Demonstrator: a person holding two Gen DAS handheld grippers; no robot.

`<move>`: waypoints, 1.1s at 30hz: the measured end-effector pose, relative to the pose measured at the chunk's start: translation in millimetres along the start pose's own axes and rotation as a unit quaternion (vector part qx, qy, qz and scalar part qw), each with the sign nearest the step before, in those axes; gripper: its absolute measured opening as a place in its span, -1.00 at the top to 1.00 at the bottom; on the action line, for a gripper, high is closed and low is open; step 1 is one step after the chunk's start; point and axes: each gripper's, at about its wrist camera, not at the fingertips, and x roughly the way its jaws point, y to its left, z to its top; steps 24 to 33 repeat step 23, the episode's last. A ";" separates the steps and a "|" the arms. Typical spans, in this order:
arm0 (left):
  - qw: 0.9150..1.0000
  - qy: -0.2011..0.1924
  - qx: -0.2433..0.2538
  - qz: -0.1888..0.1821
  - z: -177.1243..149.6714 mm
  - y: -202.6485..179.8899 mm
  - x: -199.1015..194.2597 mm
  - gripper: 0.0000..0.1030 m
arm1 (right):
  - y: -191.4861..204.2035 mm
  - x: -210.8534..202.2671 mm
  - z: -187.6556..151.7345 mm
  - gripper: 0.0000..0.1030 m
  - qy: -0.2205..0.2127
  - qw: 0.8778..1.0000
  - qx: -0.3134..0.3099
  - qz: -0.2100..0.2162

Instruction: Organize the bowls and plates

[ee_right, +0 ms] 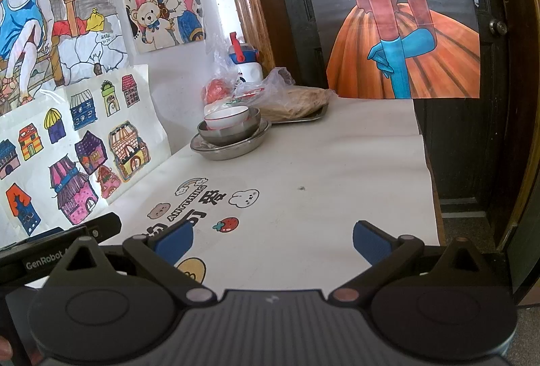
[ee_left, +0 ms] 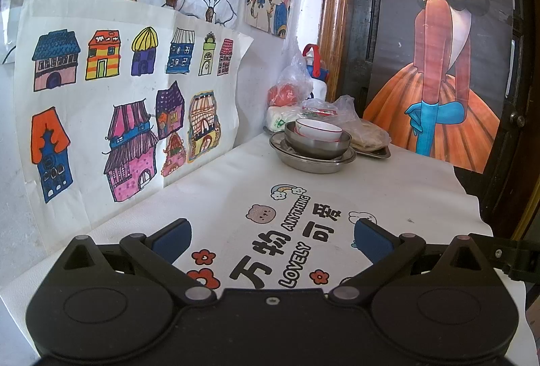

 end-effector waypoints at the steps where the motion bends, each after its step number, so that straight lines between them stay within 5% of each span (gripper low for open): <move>1: 1.000 0.000 0.000 0.000 -0.2 -0.4 0.1 -0.98 | 0.1 -0.5 -0.6 -1.00 0.000 1.000 0.000 0.000; 33: 1.000 -0.002 -0.002 -0.014 -0.1 2.8 -5.4 -0.98 | 2.0 -2.0 -2.1 -1.00 0.002 1.000 0.000 0.002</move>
